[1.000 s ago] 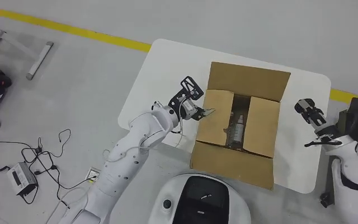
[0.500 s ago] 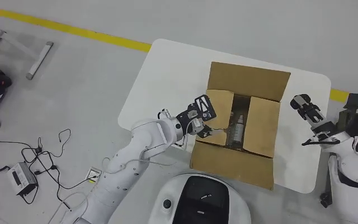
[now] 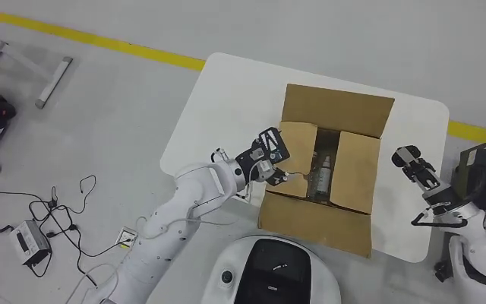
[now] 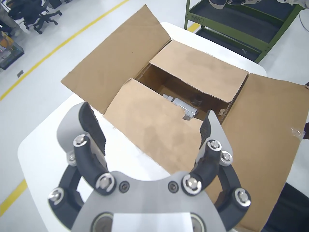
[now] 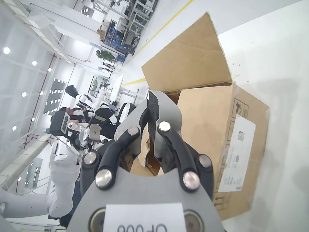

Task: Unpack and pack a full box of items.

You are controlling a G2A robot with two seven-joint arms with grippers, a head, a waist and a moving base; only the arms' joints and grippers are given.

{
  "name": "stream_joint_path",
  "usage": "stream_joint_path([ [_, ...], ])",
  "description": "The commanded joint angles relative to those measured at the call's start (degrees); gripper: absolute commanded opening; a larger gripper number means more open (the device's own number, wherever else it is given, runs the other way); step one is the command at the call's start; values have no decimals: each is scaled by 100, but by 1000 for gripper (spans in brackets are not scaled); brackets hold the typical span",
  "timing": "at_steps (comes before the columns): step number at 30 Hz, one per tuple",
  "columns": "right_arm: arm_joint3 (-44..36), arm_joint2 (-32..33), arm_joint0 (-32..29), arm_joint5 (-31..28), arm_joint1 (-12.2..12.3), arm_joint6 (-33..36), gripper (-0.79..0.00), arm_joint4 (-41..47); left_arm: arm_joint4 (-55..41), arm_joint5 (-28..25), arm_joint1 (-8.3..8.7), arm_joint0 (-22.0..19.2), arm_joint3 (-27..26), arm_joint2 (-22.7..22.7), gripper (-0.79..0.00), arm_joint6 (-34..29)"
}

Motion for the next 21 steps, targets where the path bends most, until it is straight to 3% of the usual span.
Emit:
stream_joint_path([
  [1,2,-28,-30,-9,-3,-23,-785,16,131,-129,17,-1,-63,9,0,-4],
  [4,31,-46,-53,-38,-5,-39,-785,73,169,-395,65,109,-232,-93,0,36],
  [7,99,-50,-69,-65,-6,-50,-785,126,734,-1026,167,268,-519,-242,0,216],
  [12,191,-13,-90,-118,1,-21,-785,205,1548,-1873,357,862,-836,-590,0,733],
  [16,257,3,-84,-130,8,17,-785,228,2031,-2211,474,1302,-1076,-733,0,1105],
  [21,286,13,-80,-133,13,15,-785,262,2347,-2242,529,1455,-1082,-714,0,1320],
])
